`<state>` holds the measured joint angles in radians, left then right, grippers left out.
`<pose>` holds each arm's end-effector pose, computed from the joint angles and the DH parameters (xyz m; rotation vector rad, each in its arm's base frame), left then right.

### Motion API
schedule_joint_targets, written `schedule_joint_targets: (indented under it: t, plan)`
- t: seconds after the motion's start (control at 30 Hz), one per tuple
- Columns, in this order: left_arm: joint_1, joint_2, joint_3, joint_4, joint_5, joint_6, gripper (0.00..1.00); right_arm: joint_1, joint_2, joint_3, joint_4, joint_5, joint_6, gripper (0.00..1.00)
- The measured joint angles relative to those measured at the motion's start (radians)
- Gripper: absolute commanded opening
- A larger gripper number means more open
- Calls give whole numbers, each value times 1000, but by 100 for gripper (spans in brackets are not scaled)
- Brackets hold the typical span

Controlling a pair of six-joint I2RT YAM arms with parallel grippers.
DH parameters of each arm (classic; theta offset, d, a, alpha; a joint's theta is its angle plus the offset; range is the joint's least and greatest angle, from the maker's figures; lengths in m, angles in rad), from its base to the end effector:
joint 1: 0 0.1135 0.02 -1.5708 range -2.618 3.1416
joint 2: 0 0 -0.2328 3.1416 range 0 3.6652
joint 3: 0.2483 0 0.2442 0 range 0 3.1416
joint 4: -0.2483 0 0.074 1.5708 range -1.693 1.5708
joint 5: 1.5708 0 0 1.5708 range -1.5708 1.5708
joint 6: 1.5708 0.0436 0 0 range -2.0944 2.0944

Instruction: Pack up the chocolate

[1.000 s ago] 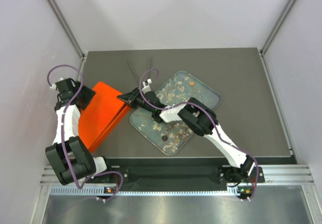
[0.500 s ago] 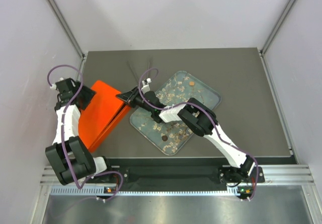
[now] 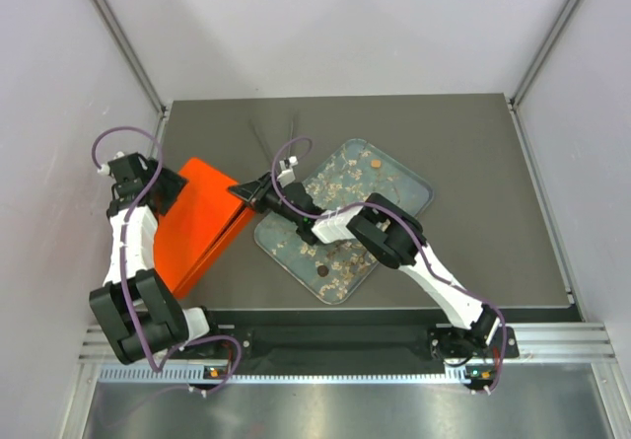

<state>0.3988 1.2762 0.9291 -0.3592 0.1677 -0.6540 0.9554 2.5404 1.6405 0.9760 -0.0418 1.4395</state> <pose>0.2649 0.1037 0.2363 -1.0711 2.0196 -0.3246 0.3006 0.4284 0.1060 0.4021 1.8023 1.8691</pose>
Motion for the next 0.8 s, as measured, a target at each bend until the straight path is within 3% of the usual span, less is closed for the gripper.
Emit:
schedule_joint_targets:
  t: [0.8]
  plan:
    - [0, -16, -13, -3, -35, 7, 60, 6, -13, -69, 42, 61, 0, 0]
